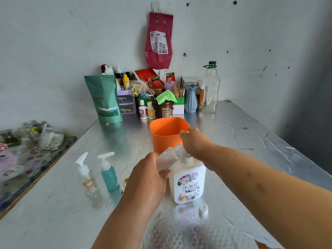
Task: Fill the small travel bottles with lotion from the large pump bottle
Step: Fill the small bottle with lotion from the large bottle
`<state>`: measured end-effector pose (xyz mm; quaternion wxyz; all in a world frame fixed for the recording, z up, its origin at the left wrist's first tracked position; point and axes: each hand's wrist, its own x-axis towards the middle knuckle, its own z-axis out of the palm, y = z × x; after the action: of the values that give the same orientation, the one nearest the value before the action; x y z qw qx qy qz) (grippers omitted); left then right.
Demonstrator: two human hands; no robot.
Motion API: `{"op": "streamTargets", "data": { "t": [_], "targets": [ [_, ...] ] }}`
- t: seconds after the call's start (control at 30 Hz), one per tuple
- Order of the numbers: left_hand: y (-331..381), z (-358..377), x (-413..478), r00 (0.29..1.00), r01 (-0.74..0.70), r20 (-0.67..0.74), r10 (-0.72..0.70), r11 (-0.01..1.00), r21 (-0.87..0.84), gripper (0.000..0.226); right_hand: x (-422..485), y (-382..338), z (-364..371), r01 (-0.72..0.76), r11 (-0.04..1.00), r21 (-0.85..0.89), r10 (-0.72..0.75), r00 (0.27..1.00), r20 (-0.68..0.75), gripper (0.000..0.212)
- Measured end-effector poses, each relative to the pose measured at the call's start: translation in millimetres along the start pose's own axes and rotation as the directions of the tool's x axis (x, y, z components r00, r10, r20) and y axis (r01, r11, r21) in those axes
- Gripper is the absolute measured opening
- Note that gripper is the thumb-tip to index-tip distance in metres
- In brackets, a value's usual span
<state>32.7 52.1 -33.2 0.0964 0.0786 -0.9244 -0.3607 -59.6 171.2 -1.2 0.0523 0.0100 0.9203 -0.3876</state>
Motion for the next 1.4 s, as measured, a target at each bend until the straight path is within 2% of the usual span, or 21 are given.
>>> {"op": "streamTargets", "data": {
  "t": [0.1,0.17,0.4,0.67,0.77,0.93,1.0,1.1,1.17,1.27,1.4],
  "targets": [
    [2.3,-2.3,-0.4,1.000,-0.007,-0.002,0.007,1.000,-0.002,0.027,9.2,0.0,-0.2,-0.066,0.990,0.123,0.072,0.996,-0.046,0.053],
    [3.2,-3.9,-0.5,1.000,-0.015,-0.003,0.015,1.000,0.000,0.027,12.2,-1.2,0.3,-0.070,0.988,0.140,0.081,0.994,-0.070,0.051],
    [1.3,-3.4,0.8,1.000,-0.009,-0.001,0.009,1.000,0.009,0.025,-1.8,-4.7,-3.0,0.013,0.999,-0.038,-0.014,1.000,-0.028,0.037],
    [-4.5,2.2,5.5,1.000,-0.013,0.003,0.013,1.000,-0.005,0.028,-8.7,-1.9,0.6,0.049,0.980,-0.191,-0.057,0.998,-0.035,0.039],
    [-5.6,3.9,4.0,1.000,-0.009,0.008,0.009,1.000,-0.001,0.034,-10.3,-2.2,2.7,0.043,0.978,-0.205,-0.053,0.998,-0.044,0.039],
    [-4.3,1.1,1.6,1.000,-0.015,-0.003,0.015,1.000,-0.007,0.030,-3.8,-3.5,2.6,-0.037,0.994,-0.101,0.031,0.998,-0.054,0.041],
    [-1.8,-0.6,0.4,1.000,-0.018,-0.005,0.018,1.000,-0.007,0.030,-3.0,-4.9,-0.8,-0.058,0.998,-0.024,0.057,0.996,-0.067,0.048],
    [0.4,-2.4,0.7,1.000,-0.020,-0.008,0.020,1.000,-0.010,0.029,-2.2,-8.4,-5.2,-0.047,0.998,-0.046,0.043,0.995,-0.095,0.052],
    [1.1,-3.1,0.8,1.000,-0.020,-0.008,0.020,1.000,-0.005,0.030,-5.3,-10.4,-8.0,-0.044,0.998,-0.050,0.040,0.996,-0.077,0.048],
    [0.9,-2.7,1.4,1.000,-0.019,-0.008,0.019,1.000,-0.001,0.030,-9.5,-10.3,-9.0,0.037,0.992,-0.119,-0.041,0.999,-0.030,0.038],
    [-0.2,-1.8,2.5,1.000,-0.012,-0.010,0.012,1.000,-0.009,0.028,-8.9,-7.5,-7.6,0.072,0.983,-0.170,-0.078,0.997,-0.028,0.037]
  ]
}}
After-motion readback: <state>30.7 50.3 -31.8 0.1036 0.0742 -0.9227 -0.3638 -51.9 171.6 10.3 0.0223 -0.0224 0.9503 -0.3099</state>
